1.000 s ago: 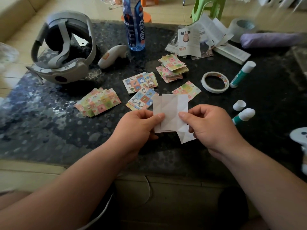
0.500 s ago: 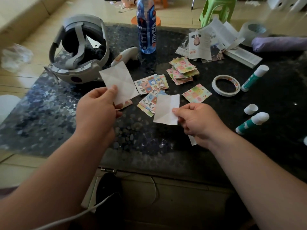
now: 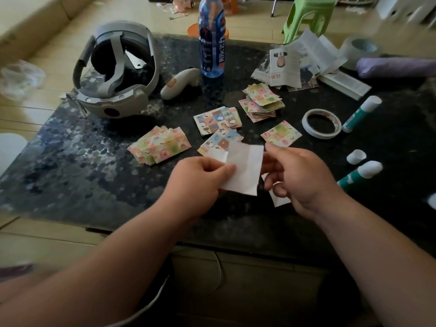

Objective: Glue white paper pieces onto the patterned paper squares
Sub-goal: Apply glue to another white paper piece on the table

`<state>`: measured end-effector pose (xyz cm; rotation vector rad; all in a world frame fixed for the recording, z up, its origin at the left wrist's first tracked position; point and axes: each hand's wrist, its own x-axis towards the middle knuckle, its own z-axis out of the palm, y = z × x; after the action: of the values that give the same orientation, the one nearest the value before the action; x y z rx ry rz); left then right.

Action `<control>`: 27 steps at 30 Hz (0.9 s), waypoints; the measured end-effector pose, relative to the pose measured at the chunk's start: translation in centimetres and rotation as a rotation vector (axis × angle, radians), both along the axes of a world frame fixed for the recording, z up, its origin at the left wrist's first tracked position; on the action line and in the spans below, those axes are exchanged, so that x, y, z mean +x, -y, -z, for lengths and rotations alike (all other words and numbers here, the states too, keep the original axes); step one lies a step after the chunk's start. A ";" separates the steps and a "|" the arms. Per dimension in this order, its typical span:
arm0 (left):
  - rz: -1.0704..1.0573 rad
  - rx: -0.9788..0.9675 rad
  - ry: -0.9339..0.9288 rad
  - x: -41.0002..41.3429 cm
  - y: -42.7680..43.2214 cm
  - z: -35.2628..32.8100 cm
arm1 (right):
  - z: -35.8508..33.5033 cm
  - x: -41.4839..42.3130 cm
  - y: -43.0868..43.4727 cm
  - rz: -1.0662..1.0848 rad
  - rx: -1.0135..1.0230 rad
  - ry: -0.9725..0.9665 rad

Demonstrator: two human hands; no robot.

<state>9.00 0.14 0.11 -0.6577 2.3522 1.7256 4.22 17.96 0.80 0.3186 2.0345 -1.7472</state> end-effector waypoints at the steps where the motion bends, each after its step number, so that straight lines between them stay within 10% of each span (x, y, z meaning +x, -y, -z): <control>1: 0.042 -0.036 0.041 0.0 -0.5 0.3 | -0.1 0.1 -0.9 -0.038 0.120 -0.052; 5: 0.208 -0.229 0.156 0.2 -2.0 1.7 | -0.2 0.5 -4.9 -0.227 0.692 -0.221; 11: 0.116 -0.433 0.078 -0.9 -1.3 2.4 | 1.6 1.8 -6.4 -0.323 0.946 -0.165; 20: 0.173 -0.673 -0.160 -0.4 -1.4 0.5 | 2.5 1.3 -4.3 -0.288 0.832 -0.079; 27: 0.105 -0.290 -0.074 -0.8 -2.8 0.5 | 1.7 1.9 -4.3 -0.127 0.596 -0.168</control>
<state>8.24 2.95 -0.44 -0.5053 2.6643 1.4026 6.09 22.31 -0.86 0.2159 2.6073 -1.0920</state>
